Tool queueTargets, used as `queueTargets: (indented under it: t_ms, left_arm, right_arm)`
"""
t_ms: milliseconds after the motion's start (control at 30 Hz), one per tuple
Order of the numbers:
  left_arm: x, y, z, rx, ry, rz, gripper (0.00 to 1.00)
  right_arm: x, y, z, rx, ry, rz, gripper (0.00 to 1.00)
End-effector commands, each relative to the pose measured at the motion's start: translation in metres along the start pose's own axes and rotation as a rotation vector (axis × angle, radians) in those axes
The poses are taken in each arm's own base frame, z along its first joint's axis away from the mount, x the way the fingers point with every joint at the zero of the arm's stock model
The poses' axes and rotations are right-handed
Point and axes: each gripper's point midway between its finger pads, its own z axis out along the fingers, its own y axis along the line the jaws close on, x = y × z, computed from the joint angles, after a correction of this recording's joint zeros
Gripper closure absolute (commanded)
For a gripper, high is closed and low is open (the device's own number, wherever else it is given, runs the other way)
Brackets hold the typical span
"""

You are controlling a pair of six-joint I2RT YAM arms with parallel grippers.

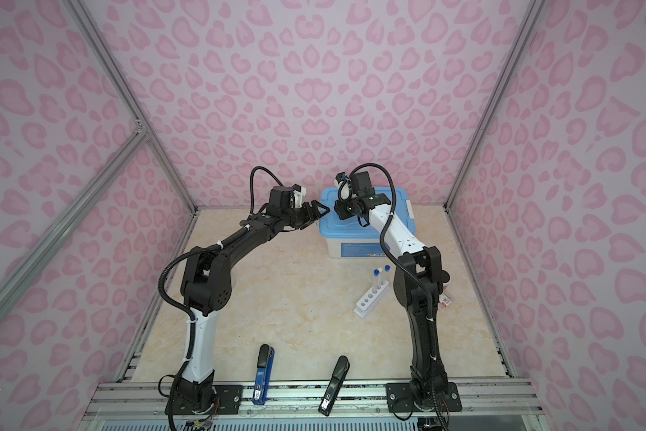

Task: Organize the chemistry lab equipment

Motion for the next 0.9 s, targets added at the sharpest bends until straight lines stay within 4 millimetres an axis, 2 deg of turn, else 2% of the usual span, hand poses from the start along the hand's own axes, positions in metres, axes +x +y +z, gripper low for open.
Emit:
queueTargets:
  t_ms: [0,233,367,533,867]
  left_arm:
    - [0.004,-0.012,0.005,0.064,0.024,0.022,0.14]
    - [-0.003,-0.024,0.002,0.092,0.012,0.039,0.14]
    - [-0.007,-0.032,0.004,0.117,0.012,0.045,0.2]
    - [-0.012,-0.037,-0.003,0.11,-0.008,0.061,0.27]
    - [-0.016,-0.036,-0.014,0.047,-0.034,0.09,0.29]
  right_arm:
    - [0.07,0.002,0.008,-0.006,0.256,0.059,0.62]
    - [0.07,0.002,0.007,-0.002,0.259,0.058,0.62]
    - [0.073,0.001,0.008,-0.001,0.266,0.059,0.62]
    - [0.074,0.002,0.008,-0.005,0.263,0.063,0.63]
    - [0.077,0.005,0.011,-0.016,0.26,0.067,0.63]
